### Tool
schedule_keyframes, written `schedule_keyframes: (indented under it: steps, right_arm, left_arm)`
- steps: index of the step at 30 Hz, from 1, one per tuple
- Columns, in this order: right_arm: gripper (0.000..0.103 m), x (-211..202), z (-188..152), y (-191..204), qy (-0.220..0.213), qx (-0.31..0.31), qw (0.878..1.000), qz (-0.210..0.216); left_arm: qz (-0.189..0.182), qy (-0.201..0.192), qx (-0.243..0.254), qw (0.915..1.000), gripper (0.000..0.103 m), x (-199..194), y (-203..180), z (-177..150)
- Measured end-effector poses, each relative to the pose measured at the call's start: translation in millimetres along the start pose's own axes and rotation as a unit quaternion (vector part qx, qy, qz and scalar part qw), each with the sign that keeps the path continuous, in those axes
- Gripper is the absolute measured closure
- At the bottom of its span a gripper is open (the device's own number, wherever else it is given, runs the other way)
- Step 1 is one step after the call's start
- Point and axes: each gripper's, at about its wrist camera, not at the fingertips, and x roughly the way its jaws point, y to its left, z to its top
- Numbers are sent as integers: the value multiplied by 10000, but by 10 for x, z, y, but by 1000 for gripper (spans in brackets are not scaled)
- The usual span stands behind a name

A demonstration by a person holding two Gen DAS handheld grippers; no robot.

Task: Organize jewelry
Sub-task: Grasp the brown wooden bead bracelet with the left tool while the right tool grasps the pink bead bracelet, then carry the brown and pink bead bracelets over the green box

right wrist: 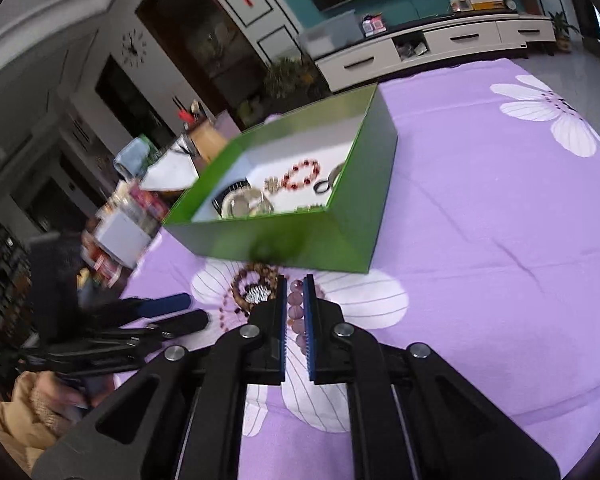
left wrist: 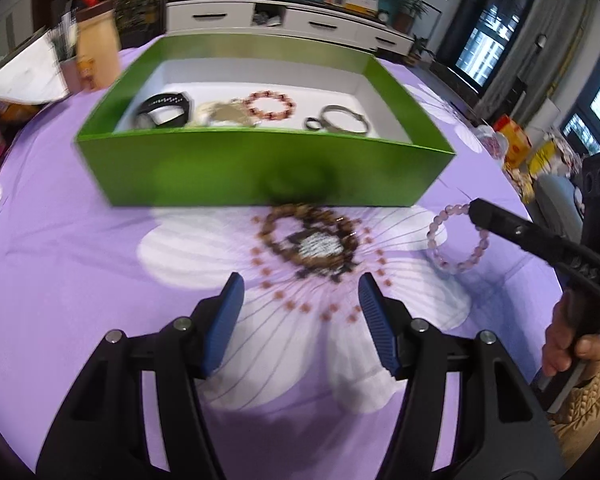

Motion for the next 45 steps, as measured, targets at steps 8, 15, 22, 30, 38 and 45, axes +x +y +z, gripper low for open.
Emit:
schedule_keyframes:
  steps: [8,15,22,30,38,45]
  right_arm:
    - [96,-85,3,-51,-156,63,9998,76]
    - [96,-98,-18,-164,-175,185,9996,81]
    - [96,-80,-36,-167,-171,232,9996,46]
    - [96,-120,-37,-111,-200,210,9996,68]
    - [96,-174,-18,18,-239,93,9996,152]
    - [96,-239,16,135,-298,-24,9994,183]
  left_arm:
    - [171,196,566,9981,50,362,-300,184]
    - [252,335,931,9948,73,562,-391,205]
    - [171,365,948,9947,92,551,-405,175]
    - [-209,55,375,9991,92,222,-300,161]
    - [-539,-477,-140,9973,93,-276,-152,218]
    - [-482,-866,-322,9946,93,-622,-4,222]
